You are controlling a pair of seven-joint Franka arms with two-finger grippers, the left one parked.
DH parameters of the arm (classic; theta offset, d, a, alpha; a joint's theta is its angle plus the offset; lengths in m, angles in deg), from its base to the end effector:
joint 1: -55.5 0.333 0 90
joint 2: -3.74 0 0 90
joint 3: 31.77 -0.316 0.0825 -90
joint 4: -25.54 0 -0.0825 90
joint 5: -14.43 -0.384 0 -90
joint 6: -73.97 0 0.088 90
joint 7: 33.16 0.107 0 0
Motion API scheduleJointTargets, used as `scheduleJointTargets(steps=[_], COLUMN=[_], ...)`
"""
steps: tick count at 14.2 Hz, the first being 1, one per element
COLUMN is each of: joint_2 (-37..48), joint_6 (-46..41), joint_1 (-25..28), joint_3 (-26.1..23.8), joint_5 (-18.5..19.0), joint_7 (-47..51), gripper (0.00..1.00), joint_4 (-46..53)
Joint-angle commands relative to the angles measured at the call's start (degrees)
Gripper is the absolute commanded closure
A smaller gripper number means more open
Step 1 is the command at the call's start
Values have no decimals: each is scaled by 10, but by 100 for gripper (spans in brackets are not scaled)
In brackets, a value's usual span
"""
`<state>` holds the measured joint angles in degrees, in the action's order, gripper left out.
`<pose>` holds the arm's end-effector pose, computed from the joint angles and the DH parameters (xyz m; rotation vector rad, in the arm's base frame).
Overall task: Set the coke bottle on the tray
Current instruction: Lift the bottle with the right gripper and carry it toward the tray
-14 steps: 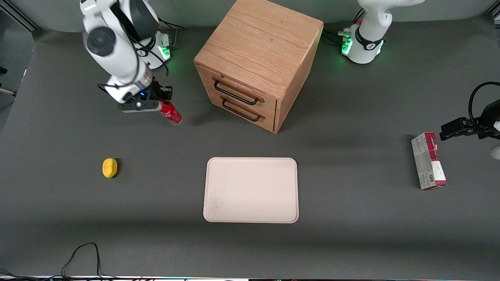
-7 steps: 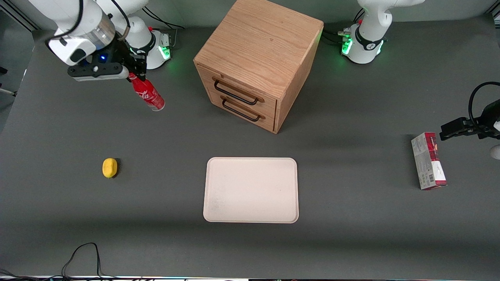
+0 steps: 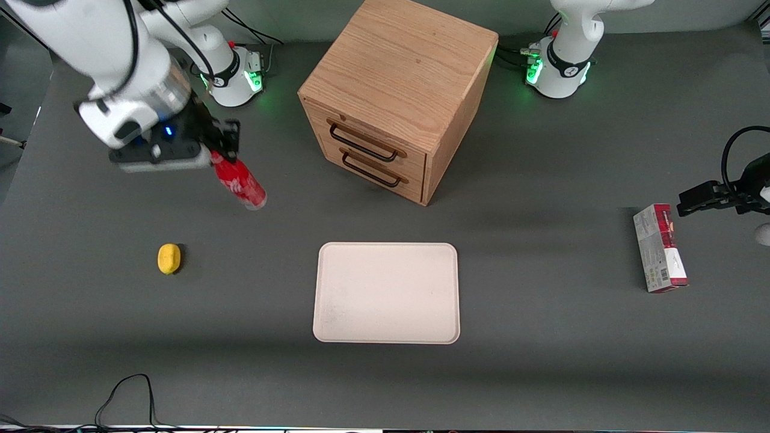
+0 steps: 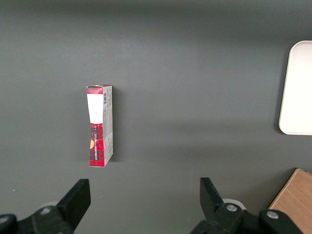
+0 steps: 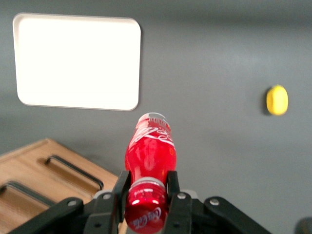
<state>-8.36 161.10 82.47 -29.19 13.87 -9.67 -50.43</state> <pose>0.5575 0.2575 0.6118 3.1351 0.0267 -0.0234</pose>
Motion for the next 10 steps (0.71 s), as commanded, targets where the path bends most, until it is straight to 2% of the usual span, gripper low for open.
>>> scheduleJointTargets(steps=[1, 4, 7, 10], joint_2=[-162, -246, -274, -312], joint_6=[-51, -31, 13, 73], joint_1=[3, 2, 7, 6], joint_3=[-10, -44, -56, -57], joint_5=[-3, -1, 3, 22], joint_7=[6, 6, 5, -19], gripper=[87, 95, 97, 97], joint_4=[227, 317, 326, 325])
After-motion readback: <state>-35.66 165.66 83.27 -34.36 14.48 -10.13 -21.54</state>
